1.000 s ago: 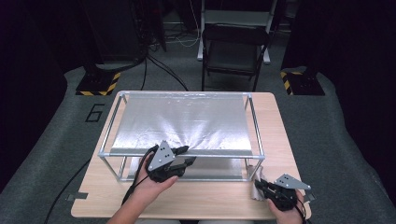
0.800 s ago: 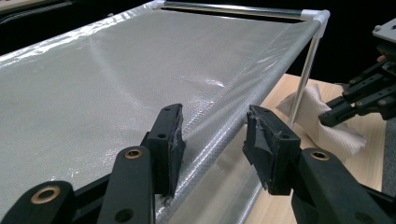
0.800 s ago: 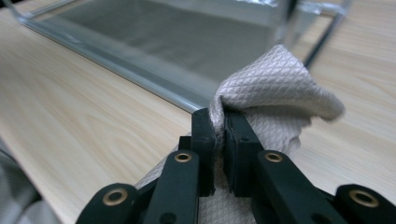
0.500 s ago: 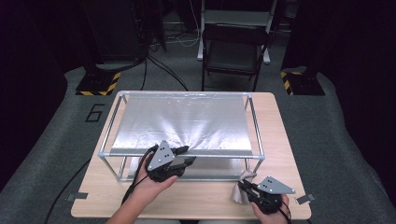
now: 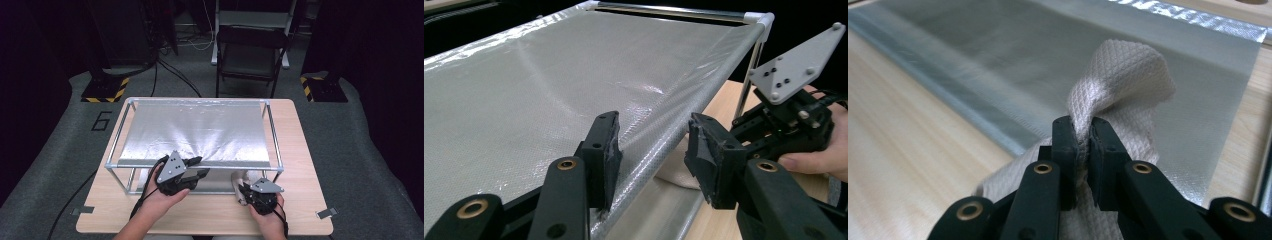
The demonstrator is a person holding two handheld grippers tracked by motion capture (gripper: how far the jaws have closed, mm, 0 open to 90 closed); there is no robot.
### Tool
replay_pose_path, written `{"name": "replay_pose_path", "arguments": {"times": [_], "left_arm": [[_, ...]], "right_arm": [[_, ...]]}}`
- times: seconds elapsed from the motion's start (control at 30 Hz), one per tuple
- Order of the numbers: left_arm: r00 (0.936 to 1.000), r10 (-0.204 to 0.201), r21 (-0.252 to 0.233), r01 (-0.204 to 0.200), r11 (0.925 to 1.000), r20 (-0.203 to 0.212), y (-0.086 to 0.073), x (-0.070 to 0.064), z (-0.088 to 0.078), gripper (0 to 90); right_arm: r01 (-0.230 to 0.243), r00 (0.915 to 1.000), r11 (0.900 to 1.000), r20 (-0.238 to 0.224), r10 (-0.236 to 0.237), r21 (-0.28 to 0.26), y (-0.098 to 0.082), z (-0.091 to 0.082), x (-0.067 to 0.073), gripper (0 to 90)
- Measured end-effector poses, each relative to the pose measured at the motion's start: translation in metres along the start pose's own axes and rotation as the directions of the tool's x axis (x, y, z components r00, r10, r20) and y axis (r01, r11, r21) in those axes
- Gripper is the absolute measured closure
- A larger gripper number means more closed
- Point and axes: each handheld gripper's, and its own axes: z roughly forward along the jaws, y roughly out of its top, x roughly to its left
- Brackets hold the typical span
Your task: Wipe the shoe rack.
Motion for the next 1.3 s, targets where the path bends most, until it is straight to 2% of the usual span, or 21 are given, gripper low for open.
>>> {"name": "replay_pose_path", "arguments": {"times": [0.13,0.2,0.23,0.3,0.37,0.4,0.47,0.6,0.63,0.73,0.8,0.93,1.0,1.03,1.1,1.13,1.17,1.2,1.23,1.27,1.3], "left_arm": [[1.0000,-0.005,-0.002,0.005,1.0000,0.005,0.000,0.001,-0.001,55.2],[1.0000,0.004,0.003,-0.004,1.0000,0.006,0.001,0.003,-0.002,54.8],[0.9999,-0.011,0.001,0.011,0.9999,0.010,0.001,0.002,-0.003,54.4],[0.9999,-0.010,0.020,0.010,0.9997,-0.011,0.003,0.004,-0.007,48.6],[0.9991,-0.026,0.025,0.027,0.9993,-0.034,0.003,0.007,-0.013,47.0],[0.9986,-0.032,0.024,0.033,0.9992,-0.042,0.003,0.009,-0.018,46.5],[0.9972,-0.028,0.027,0.030,0.9992,-0.069,0.003,0.017,-0.030,45.8],[0.9875,-0.064,0.024,0.068,0.9974,-0.144,0.000,0.034,-0.059,44.9],[0.9831,-0.078,0.016,0.082,0.9965,-0.165,-0.001,0.038,-0.066,44.9],[0.9653,-0.114,0.005,0.119,0.9929,-0.235,-0.007,0.049,-0.086,42.6],[0.9547,-0.130,0.005,0.137,0.9906,-0.267,-0.011,0.057,-0.100,42.7],[0.9187,-0.178,-0.017,0.184,0.9827,-0.352,-0.021,0.072,-0.124,42.9],[0.8951,-0.209,-0.024,0.217,0.9759,-0.394,-0.027,0.080,-0.134,43.8],[0.8864,-0.226,-0.030,0.234,0.9717,-0.404,-0.030,0.084,-0.138,44.1],[0.8705,-0.248,-0.029,0.260,0.9651,-0.425,-0.036,0.091,-0.143,45.0],[0.8648,-0.260,-0.031,0.273,0.9614,-0.430,-0.039,0.093,-0.144,45.6],[0.8631,-0.266,-0.025,0.283,0.9587,-0.429,-0.041,0.096,-0.144,46.2],[0.8597,-0.274,-0.019,0.295,0.9553,-0.431,-0.043,0.098,-0.144,46.9],[0.8541,-0.280,-0.016,0.303,0.9527,-0.439,-0.045,0.100,-0.144,47.0],[0.8523,-0.279,-0.012,0.306,0.9520,-0.442,-0.046,0.101,-0.143,47.3],[0.8545,-0.285,-0.004,0.315,0.9492,-0.434,-0.047,0.102,-0.143,48.9]], "right_arm": [[-0.008,0.9997,0.999,0.024,0.007,0.034,0.003,0.008,-0.002,80.4],[-0.021,0.9996,0.999,0.017,0.021,0.049,0.003,0.012,-0.003,80.0],[-0.020,0.9995,0.999,0.025,0.019,0.045,0.003,0.013,-0.003,80.0],[-0.014,0.9997,0.998,0.022,0.013,0.059,0.003,0.013,-0.004,80.1],[-0.027,0.9993,0.998,0.026,0.025,0.064,0.003,0.013,-0.005,80.2],[-0.004,0.9994,0.997,0.034,0.002,0.080,0.002,0.012,-0.007,80.2],[-0.030,0.9991,0.997,0.031,0.028,0.071,0.001,0.010,-0.006,80.2],[-0.047,0.9976,0.996,0.054,0.043,0.075,-0.001,0.006,-0.007,80.2],[-0.052,0.9970,0.997,0.061,0.048,0.061,-0.001,0.006,-0.007,80.2],[-0.050,0.9971,0.996,0.062,0.045,0.075,-0.003,0.004,-0.010,80.0],[-0.076,0.9952,0.995,0.067,0.071,0.066,-0.003,0.002,-0.008,80.0],[-0.076,0.9948,0.995,0.072,0.071,0.068,-0.004,0.001,-0.008,79.6],[-0.065,0.9950,0.996,0.080,0.060,0.054,-0.006,0.001,-0.009,79.6],[-0.091,0.9930,0.993,0.082,0.085,0.069,-0.005,-0.001,-0.008,79.6],[-0.080,0.9939,0.995,0.081,0.075,0.064,-0.006,-0.002,-0.009,79.3],[-0.083,0.9937,0.995,0.080,0.079,0.060,-0.007,-0.002,-0.010,79.1],[-0.073,0.9940,0.995,0.086,0.067,0.068,-0.007,-0.004,-0.011,78.9],[-0.099,0.9918,0.993,0.087,0.093,0.061,-0.008,-0.004,-0.010,78.6],[-0.101,0.9912,0.993,0.092,0.095,0.057,-0.008,-0.004,-0.010,78.3],[-0.086,0.9925,0.994,0.093,0.080,0.063,-0.008,-0.005,-0.011,77.9],[-0.096,0.9905,0.994,0.104,0.090,0.051,-0.009,-0.005,-0.011,77.1]]}}
